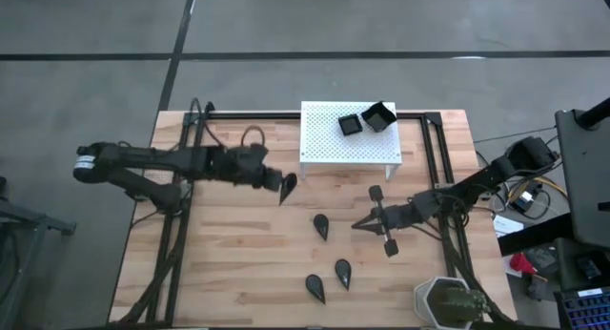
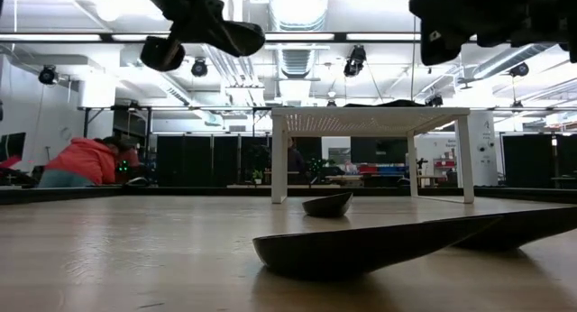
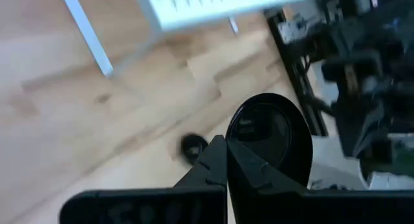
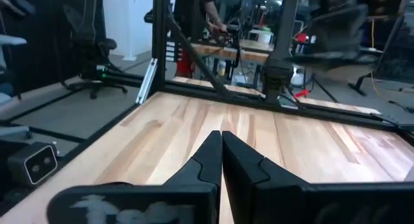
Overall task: Pick & Place Mini shaped plates
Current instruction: Put the drop shaped plate on the shelf
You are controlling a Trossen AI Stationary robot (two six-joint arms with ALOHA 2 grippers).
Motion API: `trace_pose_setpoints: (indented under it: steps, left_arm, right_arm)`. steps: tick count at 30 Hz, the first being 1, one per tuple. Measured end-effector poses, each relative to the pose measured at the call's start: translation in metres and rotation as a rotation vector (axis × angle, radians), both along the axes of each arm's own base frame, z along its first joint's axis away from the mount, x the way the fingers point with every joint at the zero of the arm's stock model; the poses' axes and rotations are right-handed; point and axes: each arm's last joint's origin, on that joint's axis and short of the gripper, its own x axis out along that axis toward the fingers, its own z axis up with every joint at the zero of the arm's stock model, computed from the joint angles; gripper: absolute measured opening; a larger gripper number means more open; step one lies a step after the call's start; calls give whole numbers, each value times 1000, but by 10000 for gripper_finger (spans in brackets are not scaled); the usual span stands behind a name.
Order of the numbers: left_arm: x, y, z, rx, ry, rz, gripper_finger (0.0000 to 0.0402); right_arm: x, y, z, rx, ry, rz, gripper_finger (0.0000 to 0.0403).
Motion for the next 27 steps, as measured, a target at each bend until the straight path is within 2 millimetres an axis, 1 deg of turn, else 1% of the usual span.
trace_pose_setpoints:
  steps: [7, 12, 16, 20, 23, 27]
  left_arm:
    - [-2, 47, 27, 25, -54, 95, 0]
    - [4, 80, 34, 43, -44, 156, 0]
    - [18, 99, 39, 43, -44, 153, 0]
    - [36, 118, 44, 53, -1, 142, 0]
    - [48, 133, 49, 57, 76, 140, 0]
    - [64, 149, 50, 47, 201, 129, 0]
  right_arm:
    - [-11, -7, -6, 11, 6, -89, 8]
    - [-11, -8, -8, 15, 15, -101, 8]
    - [-10, -7, -5, 24, 6, -100, 8]
    - [-10, -7, -6, 31, 9, -101, 8]
    - [-11, -7, -7, 31, 14, -101, 8]
    - [-11, -7, -8, 30, 17, -100, 8]
